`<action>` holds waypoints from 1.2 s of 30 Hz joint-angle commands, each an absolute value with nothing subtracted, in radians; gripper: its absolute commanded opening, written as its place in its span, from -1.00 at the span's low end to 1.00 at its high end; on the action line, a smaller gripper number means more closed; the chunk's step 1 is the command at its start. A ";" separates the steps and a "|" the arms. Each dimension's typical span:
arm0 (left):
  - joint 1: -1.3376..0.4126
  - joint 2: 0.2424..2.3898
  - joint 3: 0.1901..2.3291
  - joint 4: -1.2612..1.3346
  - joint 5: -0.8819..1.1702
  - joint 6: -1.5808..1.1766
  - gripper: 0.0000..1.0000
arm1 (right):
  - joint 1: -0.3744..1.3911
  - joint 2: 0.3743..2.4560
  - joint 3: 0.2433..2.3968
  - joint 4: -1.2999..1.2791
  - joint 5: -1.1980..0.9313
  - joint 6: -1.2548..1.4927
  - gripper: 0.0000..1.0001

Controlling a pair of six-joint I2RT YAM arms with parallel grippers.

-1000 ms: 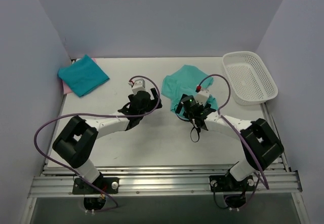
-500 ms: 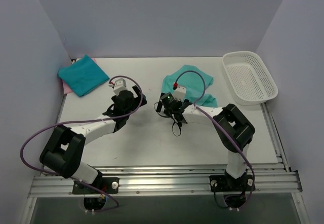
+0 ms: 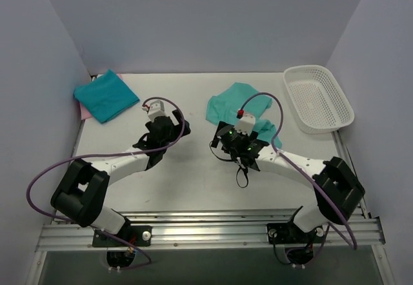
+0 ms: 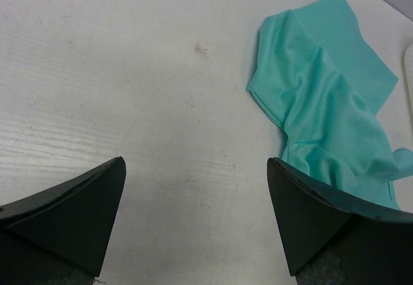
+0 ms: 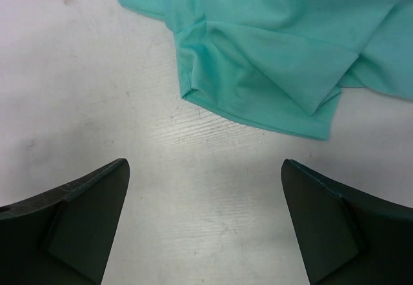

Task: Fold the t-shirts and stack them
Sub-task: Flatten out the tshirt

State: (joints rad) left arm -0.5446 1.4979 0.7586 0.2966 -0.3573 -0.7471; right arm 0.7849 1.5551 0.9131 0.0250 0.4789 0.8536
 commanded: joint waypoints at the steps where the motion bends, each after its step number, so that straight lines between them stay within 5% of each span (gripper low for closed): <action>1: -0.572 1.491 0.793 0.334 -0.364 -0.726 1.00 | 0.793 1.439 0.844 -0.051 0.578 0.903 1.00; 30: -0.584 1.537 0.819 0.318 -0.364 -0.726 1.00 | 0.600 1.684 0.753 0.215 0.410 0.890 0.93; 34: -0.581 1.546 0.822 0.318 -0.362 -0.726 1.00 | 0.597 1.727 0.758 0.262 0.379 0.881 0.62; 35: -0.577 1.548 0.822 0.318 -0.361 -0.726 1.00 | 0.594 1.741 0.759 0.276 0.356 0.873 0.20; 36: -0.574 1.548 0.822 0.318 -0.360 -0.726 1.00 | 0.592 1.759 0.761 0.279 0.351 0.874 0.00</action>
